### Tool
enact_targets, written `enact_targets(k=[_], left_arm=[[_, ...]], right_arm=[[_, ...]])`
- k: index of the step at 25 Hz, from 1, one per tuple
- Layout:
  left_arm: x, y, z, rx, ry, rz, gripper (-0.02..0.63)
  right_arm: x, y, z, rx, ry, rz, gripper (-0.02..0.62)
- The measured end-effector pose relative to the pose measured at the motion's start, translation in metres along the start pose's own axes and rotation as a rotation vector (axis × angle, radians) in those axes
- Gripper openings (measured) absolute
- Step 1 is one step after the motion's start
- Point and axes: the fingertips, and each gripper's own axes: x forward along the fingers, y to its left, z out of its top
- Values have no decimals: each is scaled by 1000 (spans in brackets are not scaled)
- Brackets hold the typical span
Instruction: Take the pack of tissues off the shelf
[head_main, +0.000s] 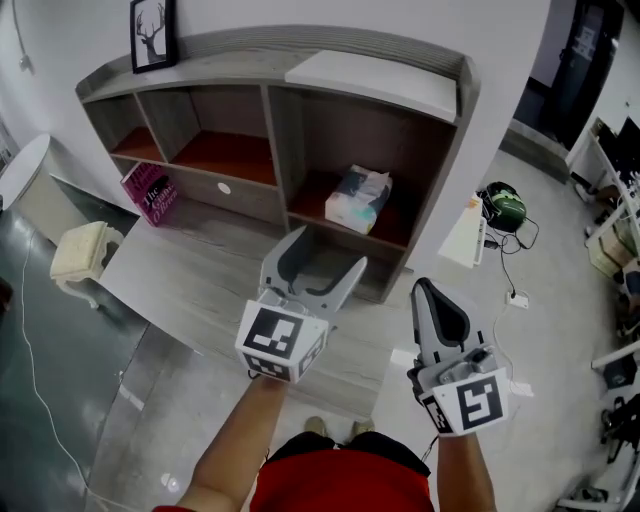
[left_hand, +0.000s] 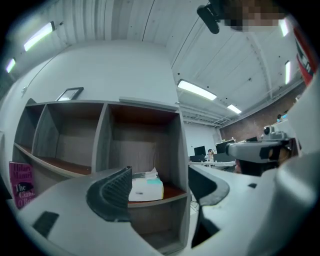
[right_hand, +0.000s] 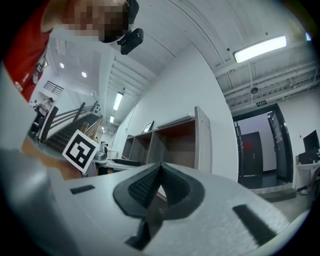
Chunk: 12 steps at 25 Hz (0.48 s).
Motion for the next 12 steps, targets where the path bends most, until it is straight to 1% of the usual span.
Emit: enact_targets(k=[6,12], left_arm=[[36,18,-16,12,65,58,376],[75,24,-41,25,173,61,416]], right_arm=[[6,-13,-5,6,9,-5,5],[14,-28,-8,6,4,0,5]])
